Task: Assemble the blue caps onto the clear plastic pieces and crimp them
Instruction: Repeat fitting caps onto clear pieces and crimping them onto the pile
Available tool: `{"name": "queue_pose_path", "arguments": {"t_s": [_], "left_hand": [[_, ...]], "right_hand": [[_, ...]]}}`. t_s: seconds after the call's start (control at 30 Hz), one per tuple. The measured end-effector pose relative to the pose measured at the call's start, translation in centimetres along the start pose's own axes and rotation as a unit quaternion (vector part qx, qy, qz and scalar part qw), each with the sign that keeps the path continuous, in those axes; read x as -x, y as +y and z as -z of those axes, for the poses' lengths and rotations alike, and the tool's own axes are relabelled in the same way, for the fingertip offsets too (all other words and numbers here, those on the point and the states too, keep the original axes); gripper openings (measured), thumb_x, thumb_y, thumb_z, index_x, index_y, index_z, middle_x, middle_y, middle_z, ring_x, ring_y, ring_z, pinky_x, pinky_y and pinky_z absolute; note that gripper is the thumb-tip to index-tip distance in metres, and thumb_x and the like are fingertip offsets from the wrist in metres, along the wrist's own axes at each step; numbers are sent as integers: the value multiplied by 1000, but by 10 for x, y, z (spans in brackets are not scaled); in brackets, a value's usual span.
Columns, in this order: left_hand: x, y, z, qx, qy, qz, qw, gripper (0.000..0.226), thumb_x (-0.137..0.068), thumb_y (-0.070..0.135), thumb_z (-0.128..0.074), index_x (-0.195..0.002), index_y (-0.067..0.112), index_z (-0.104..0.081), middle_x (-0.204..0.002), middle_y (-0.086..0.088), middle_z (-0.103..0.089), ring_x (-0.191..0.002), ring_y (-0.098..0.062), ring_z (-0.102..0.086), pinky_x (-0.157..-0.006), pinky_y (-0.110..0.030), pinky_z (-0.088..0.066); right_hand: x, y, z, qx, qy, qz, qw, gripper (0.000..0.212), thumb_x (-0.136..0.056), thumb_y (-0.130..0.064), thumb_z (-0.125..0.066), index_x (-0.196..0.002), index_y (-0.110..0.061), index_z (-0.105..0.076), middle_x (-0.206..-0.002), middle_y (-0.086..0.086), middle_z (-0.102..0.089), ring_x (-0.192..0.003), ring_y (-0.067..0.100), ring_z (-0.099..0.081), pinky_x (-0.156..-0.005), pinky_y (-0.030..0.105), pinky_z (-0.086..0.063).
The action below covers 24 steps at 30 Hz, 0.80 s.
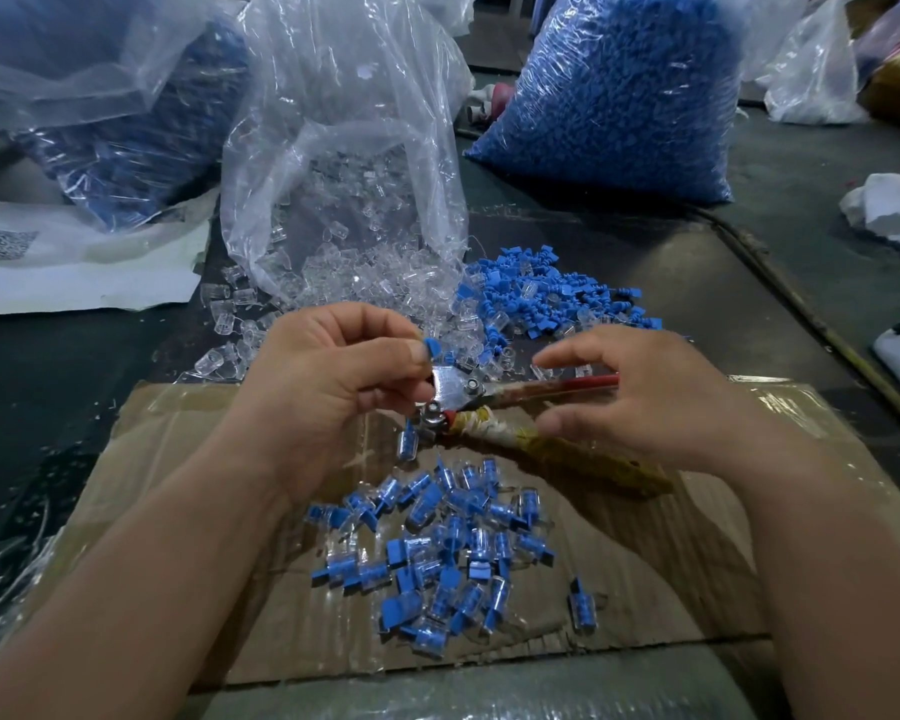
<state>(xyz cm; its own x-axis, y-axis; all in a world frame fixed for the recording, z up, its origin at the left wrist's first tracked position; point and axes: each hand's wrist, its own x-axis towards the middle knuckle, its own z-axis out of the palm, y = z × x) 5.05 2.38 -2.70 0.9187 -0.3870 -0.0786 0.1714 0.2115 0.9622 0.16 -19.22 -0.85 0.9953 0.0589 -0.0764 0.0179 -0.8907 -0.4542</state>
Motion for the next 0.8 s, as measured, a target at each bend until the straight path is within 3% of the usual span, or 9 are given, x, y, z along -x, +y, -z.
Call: {"name": "queue_pose_path", "arguments": {"t_s": [0.13,0.23,0.43,0.6,0.8], "left_hand": [[-1,-1,1,-2,2,-4,1000,10,-54,7,-66,-54,16,-70,-57,-5,-65,-50,-15,-63,-45,-16,-48],[-2,-2,2,-2,1,-2,1000,9,-54,8,-67,-55,16,-70,-57,-5,-65,-51,-15,-63,-48,-19,-50],[-2,-3,2,6,1,-1,1000,8,-51,10,-68,-55,17,-70,-58,-6,-66,-50,-15,-63,-47,-18,-50],[-4,-4,2,17,4,-2,1000,8,-52,8,-68,-56,15,-69,-59,-7,-65,-50,-16,-63,-46,-19,-50],[-5,-6,2,23,17,-15,999,12,-59,4,-63,-70,6,-60,-61,-7,-66,-54,-16,-65,-48,-19,-51]], "right_hand": [[-2,-1,-6,65,-98,-21,993,82,-58,-61,-70,-131,-38,-41,-111,-21,-41,-106,2,-39,-89,26,-35],[-6,-3,-13,106,-90,-22,990,86,-61,-63,-68,-135,-37,-35,-113,-17,-36,-108,4,-32,-98,33,-34],[-9,-8,-16,149,-63,-3,987,61,-64,-58,-61,-120,-39,-48,-99,-16,-40,-93,5,-36,-75,29,-37],[-12,-14,-26,192,-4,21,981,24,-77,-35,-58,-100,-31,-51,-92,-11,-44,-89,9,-40,-69,27,-40],[-11,-7,-27,201,37,18,979,14,-83,-28,-53,-94,-27,-46,-90,-9,-44,-84,9,-41,-64,21,-35]]}}
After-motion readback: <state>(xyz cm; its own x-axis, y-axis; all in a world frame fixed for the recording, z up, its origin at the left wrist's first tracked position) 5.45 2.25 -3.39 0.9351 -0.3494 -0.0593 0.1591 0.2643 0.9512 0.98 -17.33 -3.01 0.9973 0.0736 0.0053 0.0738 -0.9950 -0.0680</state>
